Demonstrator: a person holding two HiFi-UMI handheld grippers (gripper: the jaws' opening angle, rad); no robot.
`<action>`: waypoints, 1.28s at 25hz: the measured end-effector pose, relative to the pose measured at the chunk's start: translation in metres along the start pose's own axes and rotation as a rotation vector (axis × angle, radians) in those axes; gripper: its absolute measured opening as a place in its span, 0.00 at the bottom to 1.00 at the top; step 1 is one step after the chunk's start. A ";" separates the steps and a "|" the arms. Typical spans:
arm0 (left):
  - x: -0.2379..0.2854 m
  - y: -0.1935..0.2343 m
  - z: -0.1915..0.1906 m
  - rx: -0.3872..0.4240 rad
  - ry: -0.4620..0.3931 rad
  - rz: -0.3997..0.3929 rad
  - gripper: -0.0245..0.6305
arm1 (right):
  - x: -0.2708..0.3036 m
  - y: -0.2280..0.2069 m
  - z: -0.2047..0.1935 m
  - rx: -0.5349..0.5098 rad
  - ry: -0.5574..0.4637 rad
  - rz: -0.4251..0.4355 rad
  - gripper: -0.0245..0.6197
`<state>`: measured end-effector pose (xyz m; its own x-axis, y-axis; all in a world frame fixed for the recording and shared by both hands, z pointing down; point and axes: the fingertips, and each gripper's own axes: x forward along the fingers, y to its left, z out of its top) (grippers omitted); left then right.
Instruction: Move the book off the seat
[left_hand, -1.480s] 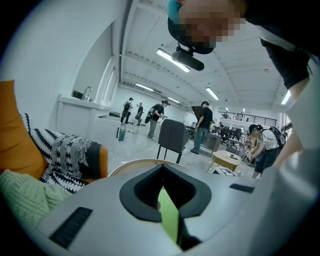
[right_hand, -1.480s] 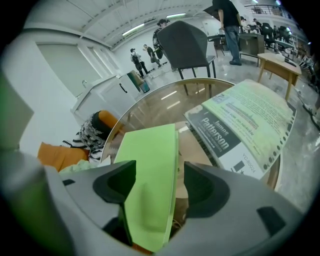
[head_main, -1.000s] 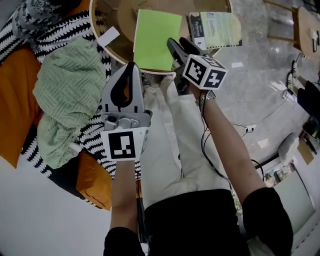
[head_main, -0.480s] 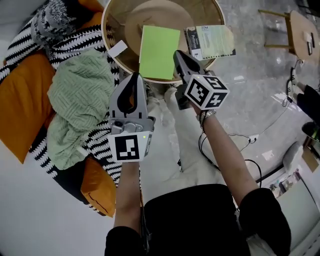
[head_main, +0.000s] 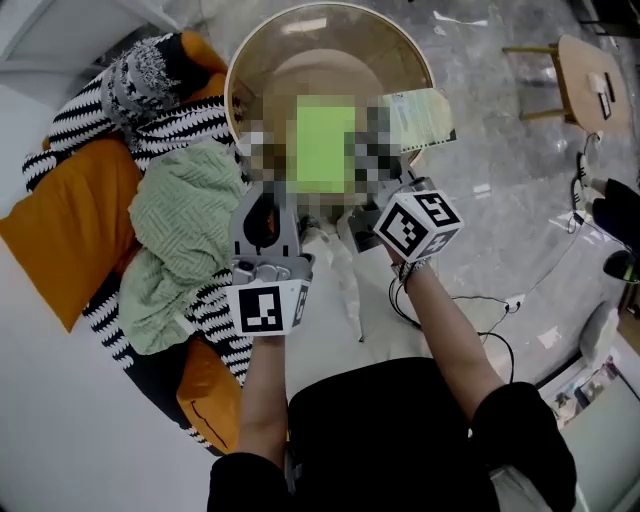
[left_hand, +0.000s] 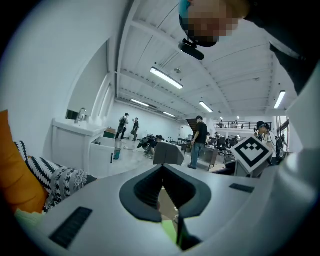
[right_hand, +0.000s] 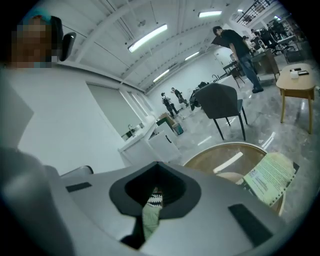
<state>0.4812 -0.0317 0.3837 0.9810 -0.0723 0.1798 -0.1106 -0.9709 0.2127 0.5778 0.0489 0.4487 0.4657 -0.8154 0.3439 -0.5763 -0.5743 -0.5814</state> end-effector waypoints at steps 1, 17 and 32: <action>0.000 -0.001 0.009 0.006 -0.011 -0.001 0.05 | -0.003 0.009 0.011 -0.007 -0.023 0.020 0.06; -0.025 -0.037 0.163 0.079 -0.152 -0.006 0.05 | -0.077 0.148 0.161 -0.176 -0.231 0.228 0.06; -0.061 -0.079 0.267 0.125 -0.202 -0.017 0.05 | -0.157 0.232 0.245 -0.292 -0.297 0.370 0.06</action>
<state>0.4722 -0.0112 0.0997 0.9959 -0.0880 -0.0210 -0.0858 -0.9921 0.0916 0.5356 0.0610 0.0795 0.3419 -0.9353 -0.0917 -0.8800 -0.2844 -0.3804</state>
